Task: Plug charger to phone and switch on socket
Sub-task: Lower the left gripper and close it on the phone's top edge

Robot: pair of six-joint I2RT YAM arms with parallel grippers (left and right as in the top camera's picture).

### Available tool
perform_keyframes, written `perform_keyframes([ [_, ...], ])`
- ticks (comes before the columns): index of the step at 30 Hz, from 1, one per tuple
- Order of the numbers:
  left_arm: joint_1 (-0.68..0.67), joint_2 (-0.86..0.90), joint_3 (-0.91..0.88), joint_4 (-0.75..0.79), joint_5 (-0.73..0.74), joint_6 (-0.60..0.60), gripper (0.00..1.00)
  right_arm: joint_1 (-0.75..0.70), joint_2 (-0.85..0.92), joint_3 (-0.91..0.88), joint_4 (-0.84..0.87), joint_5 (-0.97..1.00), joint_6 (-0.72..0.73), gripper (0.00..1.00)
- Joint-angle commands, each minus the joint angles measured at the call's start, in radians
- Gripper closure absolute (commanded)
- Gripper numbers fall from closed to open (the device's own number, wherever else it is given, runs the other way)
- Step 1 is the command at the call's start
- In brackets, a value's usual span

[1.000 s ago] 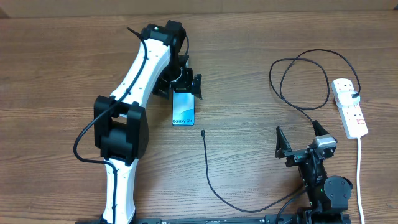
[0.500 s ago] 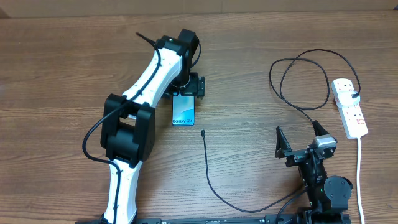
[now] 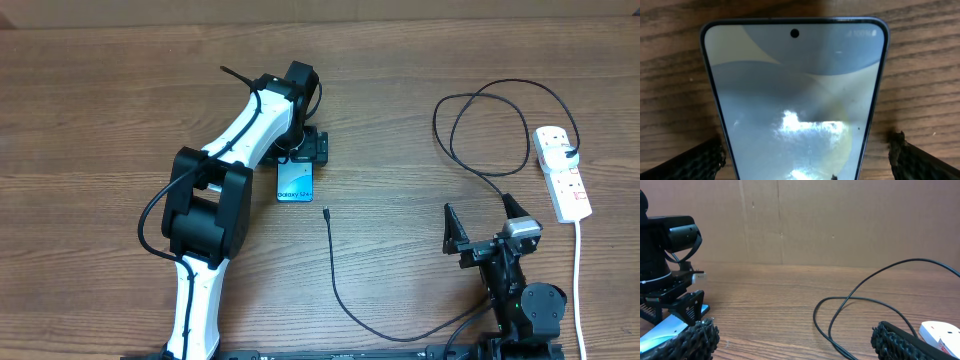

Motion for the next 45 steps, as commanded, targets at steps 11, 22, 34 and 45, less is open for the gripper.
perform_keyframes([
  [11,-0.001,0.011,-0.052,0.016,-0.016,0.027,0.00,0.006,-0.007,-0.010,0.003,-0.005,0.002,0.00],
  [22,-0.006,0.013,-0.223,0.138,-0.021,0.030,0.13,0.006,-0.007,-0.010,0.003,-0.005,0.002,0.00],
  [34,-0.005,0.013,-0.225,0.116,0.009,0.080,0.07,0.006,-0.007,-0.010,0.003,-0.005,0.002,0.00],
  [45,0.007,0.013,-0.223,0.060,0.097,-0.017,0.01,0.006,-0.007,-0.010,0.003,-0.005,0.002,0.00],
])
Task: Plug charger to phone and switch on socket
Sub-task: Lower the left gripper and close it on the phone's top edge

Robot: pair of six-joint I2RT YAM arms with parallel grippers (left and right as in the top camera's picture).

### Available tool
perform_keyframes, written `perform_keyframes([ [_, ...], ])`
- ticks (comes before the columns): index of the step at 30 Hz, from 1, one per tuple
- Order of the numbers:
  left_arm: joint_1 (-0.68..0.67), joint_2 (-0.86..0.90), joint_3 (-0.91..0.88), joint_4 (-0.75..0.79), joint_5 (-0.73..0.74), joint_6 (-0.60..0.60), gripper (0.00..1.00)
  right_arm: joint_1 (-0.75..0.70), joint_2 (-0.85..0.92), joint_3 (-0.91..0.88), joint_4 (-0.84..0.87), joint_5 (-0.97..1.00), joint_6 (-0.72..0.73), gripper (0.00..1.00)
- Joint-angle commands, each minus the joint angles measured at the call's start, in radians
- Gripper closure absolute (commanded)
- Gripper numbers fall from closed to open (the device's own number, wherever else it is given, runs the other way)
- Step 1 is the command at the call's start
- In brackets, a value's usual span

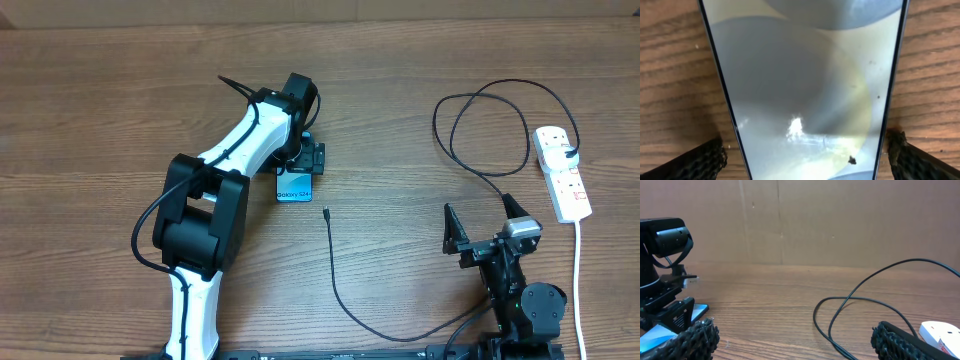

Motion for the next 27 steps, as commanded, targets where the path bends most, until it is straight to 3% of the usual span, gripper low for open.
perform_keyframes([
  [1,0.019,0.089,-0.063,-0.022,0.129,-0.064,0.00,0.005,-0.007,-0.010,0.003,-0.005,0.002,0.00],
  [7,0.057,0.089,-0.020,-0.037,0.197,-0.067,0.00,0.005,-0.007,-0.010,0.003,-0.005,0.002,0.00],
  [15,0.072,0.089,0.141,-0.183,0.200,-0.058,0.00,0.005,-0.007,-0.010,0.003,-0.005,0.002,0.00],
  [27,0.049,0.093,0.147,-0.140,0.172,-0.079,0.00,0.005,-0.007,-0.010,0.003,-0.005,0.002,0.00],
])
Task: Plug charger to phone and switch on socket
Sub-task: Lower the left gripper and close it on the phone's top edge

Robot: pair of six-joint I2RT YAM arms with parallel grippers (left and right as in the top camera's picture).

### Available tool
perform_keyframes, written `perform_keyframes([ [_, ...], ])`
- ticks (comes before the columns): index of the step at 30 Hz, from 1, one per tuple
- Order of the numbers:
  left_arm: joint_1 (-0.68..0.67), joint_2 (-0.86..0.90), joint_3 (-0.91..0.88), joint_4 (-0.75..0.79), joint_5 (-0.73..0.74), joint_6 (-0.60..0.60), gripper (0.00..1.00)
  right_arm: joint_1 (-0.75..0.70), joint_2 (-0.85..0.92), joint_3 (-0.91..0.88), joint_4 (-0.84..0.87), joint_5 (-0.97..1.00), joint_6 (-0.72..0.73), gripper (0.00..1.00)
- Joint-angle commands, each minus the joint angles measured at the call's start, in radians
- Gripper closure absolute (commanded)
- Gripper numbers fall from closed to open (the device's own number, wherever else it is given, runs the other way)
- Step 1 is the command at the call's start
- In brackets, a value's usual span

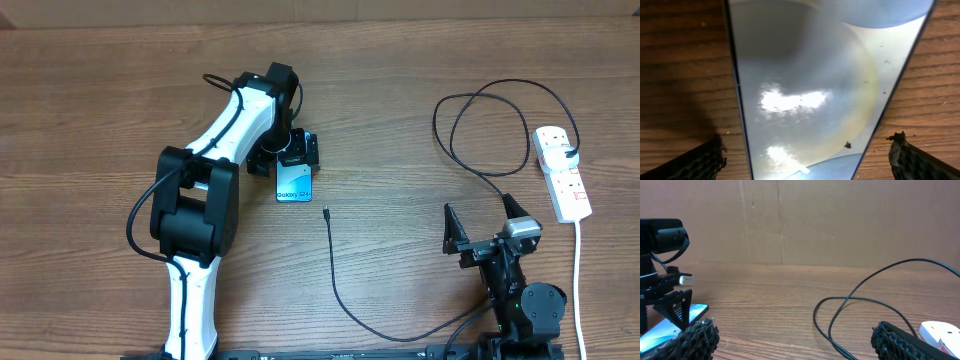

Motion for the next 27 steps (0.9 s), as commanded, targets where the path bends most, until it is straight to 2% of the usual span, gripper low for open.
perform_keyframes([
  [1,-0.022,0.031,0.014,0.011,-0.015,-0.032,0.00,0.006,-0.007,-0.010,0.003,-0.005,0.003,0.00],
  [11,-0.056,0.031,0.009,0.038,-0.129,-0.058,0.00,0.006,-0.007,-0.010,0.003,-0.005,0.003,0.00],
  [27,-0.053,0.031,-0.076,0.101,-0.130,-0.024,0.01,0.006,-0.007,-0.010,0.003,-0.005,0.003,0.00],
])
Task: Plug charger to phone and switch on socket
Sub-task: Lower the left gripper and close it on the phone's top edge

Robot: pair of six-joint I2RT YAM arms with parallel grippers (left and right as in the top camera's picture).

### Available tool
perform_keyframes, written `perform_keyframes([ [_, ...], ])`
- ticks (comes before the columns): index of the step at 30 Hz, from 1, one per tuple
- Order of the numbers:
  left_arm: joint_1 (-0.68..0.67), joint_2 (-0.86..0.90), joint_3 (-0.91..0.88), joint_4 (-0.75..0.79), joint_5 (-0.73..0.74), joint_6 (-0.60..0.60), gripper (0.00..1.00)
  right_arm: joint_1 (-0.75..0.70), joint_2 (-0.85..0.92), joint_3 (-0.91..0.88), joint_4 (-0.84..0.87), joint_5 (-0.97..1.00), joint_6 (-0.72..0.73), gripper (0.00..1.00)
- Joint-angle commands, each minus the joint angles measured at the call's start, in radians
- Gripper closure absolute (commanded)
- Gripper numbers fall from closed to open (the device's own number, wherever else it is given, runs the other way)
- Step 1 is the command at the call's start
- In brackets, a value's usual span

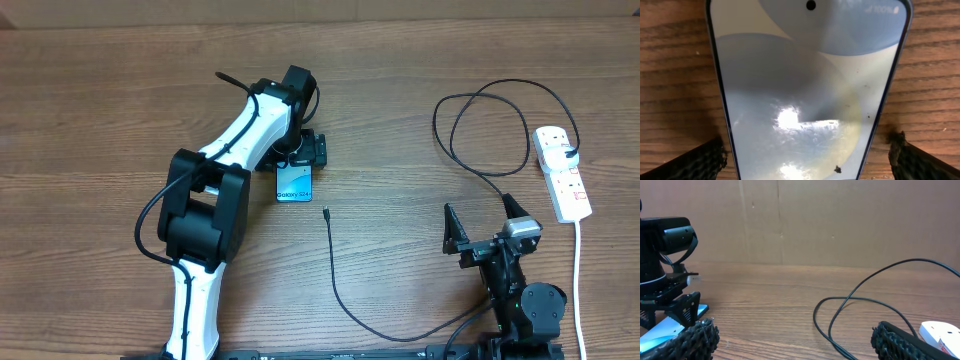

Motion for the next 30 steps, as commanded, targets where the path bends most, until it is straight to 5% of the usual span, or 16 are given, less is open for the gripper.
perform_keyframes([
  [1,0.002,0.042,-0.045,0.008,0.005,0.024,0.01,0.006,-0.007,-0.010,0.003,-0.005,0.002,0.00],
  [15,0.008,0.042,-0.052,0.016,0.050,0.066,0.00,0.006,-0.007,-0.010,0.003,-0.005,0.002,0.00],
  [30,0.020,0.041,0.153,-0.152,0.057,0.076,0.00,0.006,-0.007,-0.010,0.003,-0.005,0.002,0.00],
])
